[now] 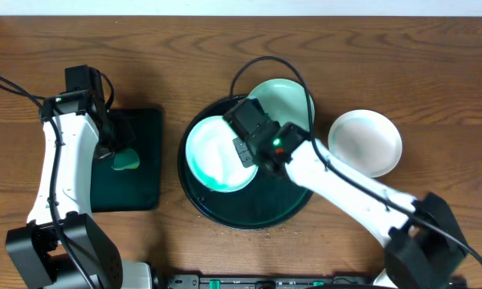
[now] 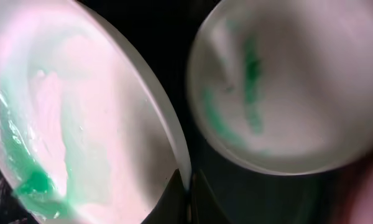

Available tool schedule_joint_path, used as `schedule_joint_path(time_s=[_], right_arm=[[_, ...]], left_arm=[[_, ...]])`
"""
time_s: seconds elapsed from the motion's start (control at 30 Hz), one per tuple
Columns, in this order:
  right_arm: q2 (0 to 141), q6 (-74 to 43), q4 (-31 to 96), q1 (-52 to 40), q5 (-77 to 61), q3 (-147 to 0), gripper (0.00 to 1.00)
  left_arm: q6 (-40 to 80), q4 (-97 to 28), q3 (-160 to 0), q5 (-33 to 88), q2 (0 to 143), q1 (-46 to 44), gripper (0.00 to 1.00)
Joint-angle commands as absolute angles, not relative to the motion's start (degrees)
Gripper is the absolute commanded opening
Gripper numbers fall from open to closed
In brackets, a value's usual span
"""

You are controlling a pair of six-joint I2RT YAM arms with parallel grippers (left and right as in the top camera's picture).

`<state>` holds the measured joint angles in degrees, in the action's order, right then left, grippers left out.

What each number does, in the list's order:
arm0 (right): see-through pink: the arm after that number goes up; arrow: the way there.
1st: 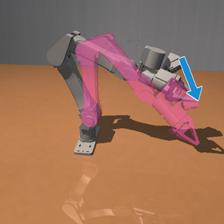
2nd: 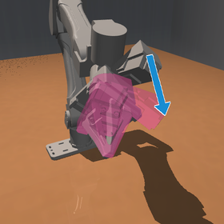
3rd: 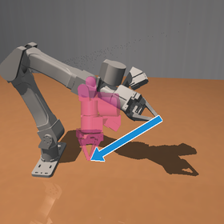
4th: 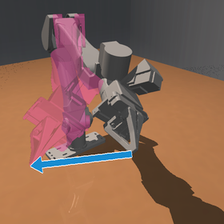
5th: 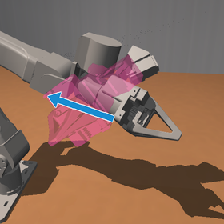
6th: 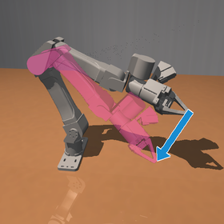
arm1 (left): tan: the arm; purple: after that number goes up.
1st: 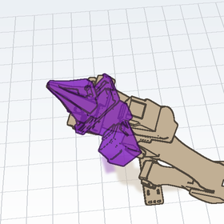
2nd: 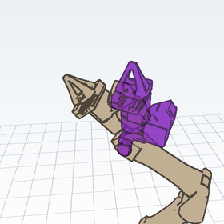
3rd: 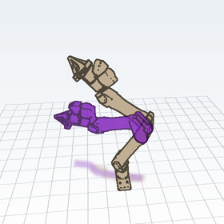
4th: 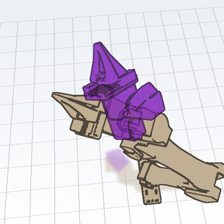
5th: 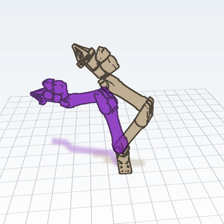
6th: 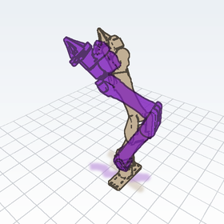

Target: Clean dirty plates on tray and stack at the side

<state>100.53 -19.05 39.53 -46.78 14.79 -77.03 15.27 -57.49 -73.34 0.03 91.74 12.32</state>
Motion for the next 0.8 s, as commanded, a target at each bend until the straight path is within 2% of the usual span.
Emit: schedule_joint_path(time_s=[0.0, 0.23, 0.27, 0.43, 0.6, 0.77], right_arm=[[96.55, -13.65, 38.63, -50.89, 37.15, -78.24, 0.01], [93.71, -4.91, 34.85, -58.72, 56.55, -78.24, 0.01], [93.43, -0.60, 32.14, -61.60, 62.92, -78.24, 0.01], [93.43, 2.46, 26.35, -65.06, 75.77, -78.24, 0.01], [93.43, 9.87, 19.62, -66.89, 78.17, -78.24, 0.01], [93.43, 10.31, 19.79, -66.78, 76.27, -78.22, 0.01]], left_arm=[[16.16, -57.58, -74.06, -0.49, 92.01, 12.47, 0.07], [16.19, -57.58, -74.06, -0.49, 92.01, 12.47, 0.07], [16.19, -57.58, -74.06, -0.49, 92.01, 12.47, 0.07], [16.19, -57.58, -74.06, -0.49, 92.01, 12.47, 0.07], [16.19, -57.58, -74.06, -0.49, 92.01, 12.47, 0.07], [16.16, -57.58, -74.06, -0.49, 92.01, 12.47, 0.07]])
